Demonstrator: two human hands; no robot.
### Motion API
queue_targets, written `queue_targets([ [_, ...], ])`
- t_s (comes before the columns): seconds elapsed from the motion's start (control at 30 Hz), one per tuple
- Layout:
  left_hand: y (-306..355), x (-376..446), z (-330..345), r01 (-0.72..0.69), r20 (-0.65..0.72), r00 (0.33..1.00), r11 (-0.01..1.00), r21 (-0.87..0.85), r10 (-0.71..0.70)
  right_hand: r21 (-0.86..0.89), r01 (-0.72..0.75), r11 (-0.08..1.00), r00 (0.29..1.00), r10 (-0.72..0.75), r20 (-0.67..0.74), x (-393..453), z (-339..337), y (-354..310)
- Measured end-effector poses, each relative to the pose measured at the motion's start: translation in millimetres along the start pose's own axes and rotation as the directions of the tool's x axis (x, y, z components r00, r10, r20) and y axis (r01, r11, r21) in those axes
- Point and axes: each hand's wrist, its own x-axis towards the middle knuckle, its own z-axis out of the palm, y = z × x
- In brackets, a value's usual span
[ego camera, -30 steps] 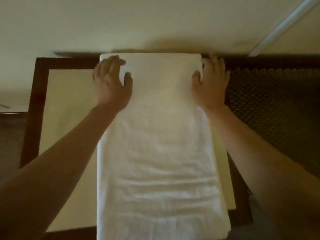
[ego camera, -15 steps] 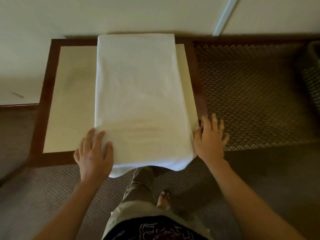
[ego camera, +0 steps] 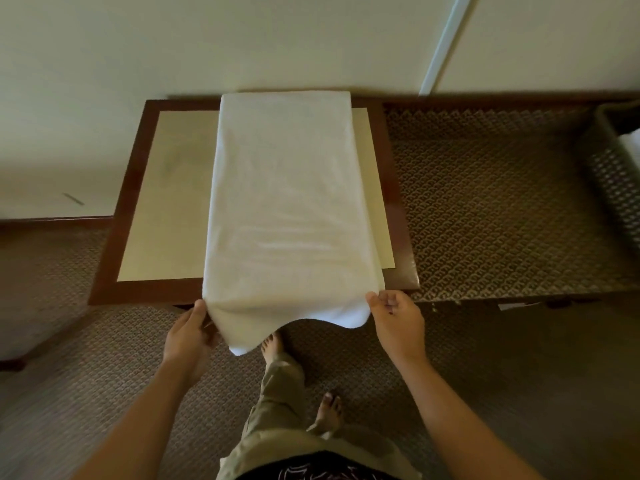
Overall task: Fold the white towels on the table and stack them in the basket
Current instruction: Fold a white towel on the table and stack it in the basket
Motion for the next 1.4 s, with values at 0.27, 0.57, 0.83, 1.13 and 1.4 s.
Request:
queue_targets([
  [0.27,7.1,-4.9,-7.4,-0.095,0.144,0.988,0.945,0.311,0.052,0.018,0.011,1.0,1.0,-0.012,0.018,5.9,-0.7,-0.4],
  [0.57,-3.1,-13.5,13.4,-0.262,-0.025,0.943,0.789,0.556,0.331,-0.058,0.022,0.998,0.996,-0.027,-0.089,16.4,1.2,16.7],
  [0.83,-4.3,-13.0,6.6,-0.188,0.002,0.98,0.921,0.341,0.199,0.136,-0.03,0.99,0.995,0.043,-0.092,1.8,9.6,19.5],
  [1.13,-6.7,-6.5,0.8,-0.171,0.016,0.984,0.927,0.333,0.176,0.044,0.084,0.995,0.994,-0.081,-0.067,1.2,-2.2,15.4],
  [1.4,-10.0,-5.7,11.7,-0.25,0.007,0.958,0.826,0.506,0.286,0.191,-0.126,0.973,0.992,0.128,0.002,13.8,15.2,24.8],
])
